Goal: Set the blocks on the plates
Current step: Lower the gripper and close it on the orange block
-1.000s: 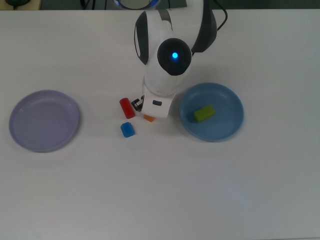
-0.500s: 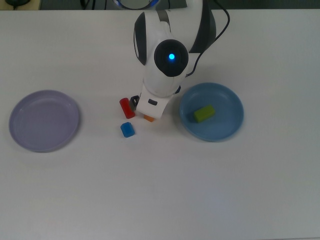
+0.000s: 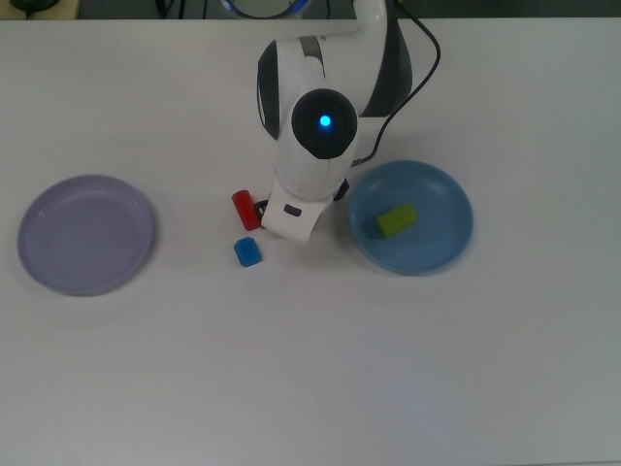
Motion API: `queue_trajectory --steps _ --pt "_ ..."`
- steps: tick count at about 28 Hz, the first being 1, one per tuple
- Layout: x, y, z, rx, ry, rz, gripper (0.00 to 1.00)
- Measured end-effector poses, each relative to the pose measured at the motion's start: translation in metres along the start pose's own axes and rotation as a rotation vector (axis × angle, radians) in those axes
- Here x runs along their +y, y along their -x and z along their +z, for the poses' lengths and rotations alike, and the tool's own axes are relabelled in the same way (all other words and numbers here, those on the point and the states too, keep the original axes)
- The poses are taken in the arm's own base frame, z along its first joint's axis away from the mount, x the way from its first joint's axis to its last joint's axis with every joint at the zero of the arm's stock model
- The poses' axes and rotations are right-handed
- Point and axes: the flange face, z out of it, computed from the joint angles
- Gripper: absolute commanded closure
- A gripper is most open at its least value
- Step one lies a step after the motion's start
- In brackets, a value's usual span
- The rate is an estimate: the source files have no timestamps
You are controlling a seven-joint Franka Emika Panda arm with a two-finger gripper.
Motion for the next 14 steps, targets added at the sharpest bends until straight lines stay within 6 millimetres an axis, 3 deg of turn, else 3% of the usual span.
queue_trajectory --steps 4,14 --pt "0.0005 -0.0005 -0.0025 0.005 0.001 0.001 0.77" --pt "0.0017 -0.0006 -0.0087 0.016 0.004 0.003 0.78"
